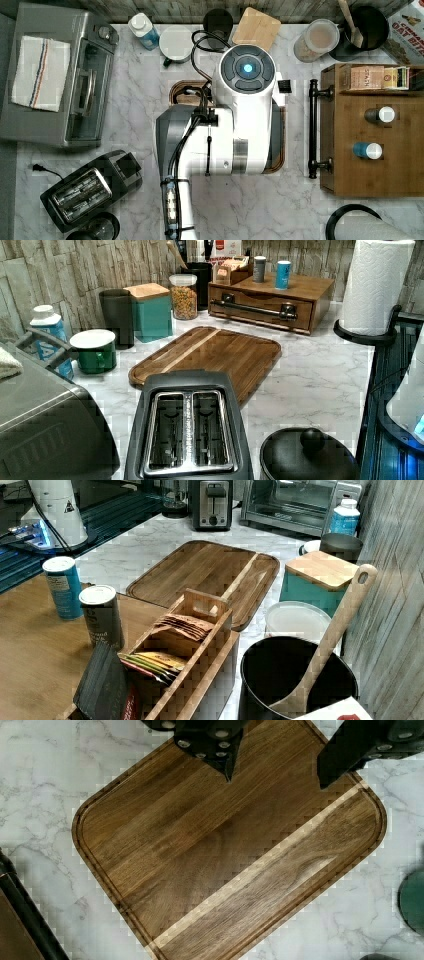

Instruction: Open the drawer.

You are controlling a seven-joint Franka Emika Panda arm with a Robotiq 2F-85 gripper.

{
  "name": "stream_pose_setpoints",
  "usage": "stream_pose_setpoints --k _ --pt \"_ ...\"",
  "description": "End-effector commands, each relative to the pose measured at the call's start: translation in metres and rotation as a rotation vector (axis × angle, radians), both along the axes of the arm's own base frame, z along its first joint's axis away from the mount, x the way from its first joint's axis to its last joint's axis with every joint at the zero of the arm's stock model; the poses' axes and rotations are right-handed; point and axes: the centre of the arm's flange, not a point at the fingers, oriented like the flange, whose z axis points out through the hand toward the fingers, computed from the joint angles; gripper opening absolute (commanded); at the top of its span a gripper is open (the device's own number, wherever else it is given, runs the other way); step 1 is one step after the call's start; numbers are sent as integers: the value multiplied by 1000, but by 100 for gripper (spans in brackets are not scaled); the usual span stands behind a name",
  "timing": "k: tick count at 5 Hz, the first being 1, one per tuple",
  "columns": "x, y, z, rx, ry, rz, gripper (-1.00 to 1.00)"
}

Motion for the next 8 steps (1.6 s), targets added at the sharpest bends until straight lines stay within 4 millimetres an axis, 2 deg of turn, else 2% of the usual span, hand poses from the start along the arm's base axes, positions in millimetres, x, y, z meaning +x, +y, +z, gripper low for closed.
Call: stream_pose_setpoints --k 1,2,3,4,5,7,8 --pt "0 1 0 6 0 -1 100" --pt "-12 -22 -7 6 9 91 100" --pt "-34 -59 -29 -28 -47 215 100" --pt "-46 -103 -40 -39 -64 312 100" --pt "-52 -135 -48 -79 -92 394 100" --pt "-42 -182 -53 -140 -87 503 100" --pt "-38 -200 -63 -193 -129 568 100"
